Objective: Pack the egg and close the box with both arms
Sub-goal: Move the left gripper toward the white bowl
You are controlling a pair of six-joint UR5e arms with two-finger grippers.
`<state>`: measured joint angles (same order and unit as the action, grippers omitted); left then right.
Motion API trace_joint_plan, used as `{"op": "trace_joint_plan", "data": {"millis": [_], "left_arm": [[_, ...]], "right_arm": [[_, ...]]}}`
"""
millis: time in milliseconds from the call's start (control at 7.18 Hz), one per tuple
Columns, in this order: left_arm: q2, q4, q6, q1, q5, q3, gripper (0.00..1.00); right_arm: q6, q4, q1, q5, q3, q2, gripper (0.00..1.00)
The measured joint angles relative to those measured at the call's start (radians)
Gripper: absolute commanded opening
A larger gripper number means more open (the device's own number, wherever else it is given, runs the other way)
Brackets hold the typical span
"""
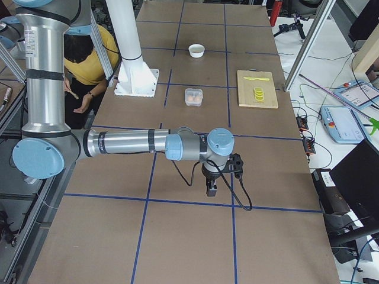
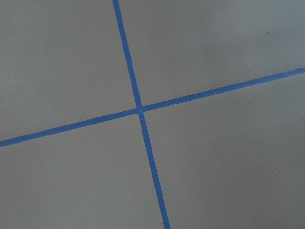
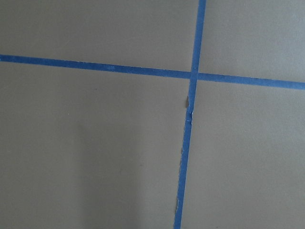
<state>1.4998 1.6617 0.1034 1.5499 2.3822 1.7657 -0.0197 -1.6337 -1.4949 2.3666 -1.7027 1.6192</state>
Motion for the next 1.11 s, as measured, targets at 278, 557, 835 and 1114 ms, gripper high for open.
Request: {"op": "trace_joint_plan", "data": {"millis": [278,557,835,1114], "left_arm": [[-0.011,0.006,0.000,-0.010,0.033,0.000,1.00],[-0.017,0.047,-0.029,-0.060,0.151,-0.009,1.00],[-0.018,0.225,-0.280,-0.209,0.244,0.010,1.00],[-0.022,0.534,-0.586,-0.405,0.255,0.025,1.00]], "right_arm": [[0.003,0.000,0.001,0.003,-0.003,-0.003,1.00],[0.004,0.000,0.001,0.006,-0.006,-0.005,1.00],[0.003,-0.001,0.001,0.007,-0.008,-0.005,1.00],[0.003,0.000,0.001,0.024,-0.010,-0.004,1.00]]}}
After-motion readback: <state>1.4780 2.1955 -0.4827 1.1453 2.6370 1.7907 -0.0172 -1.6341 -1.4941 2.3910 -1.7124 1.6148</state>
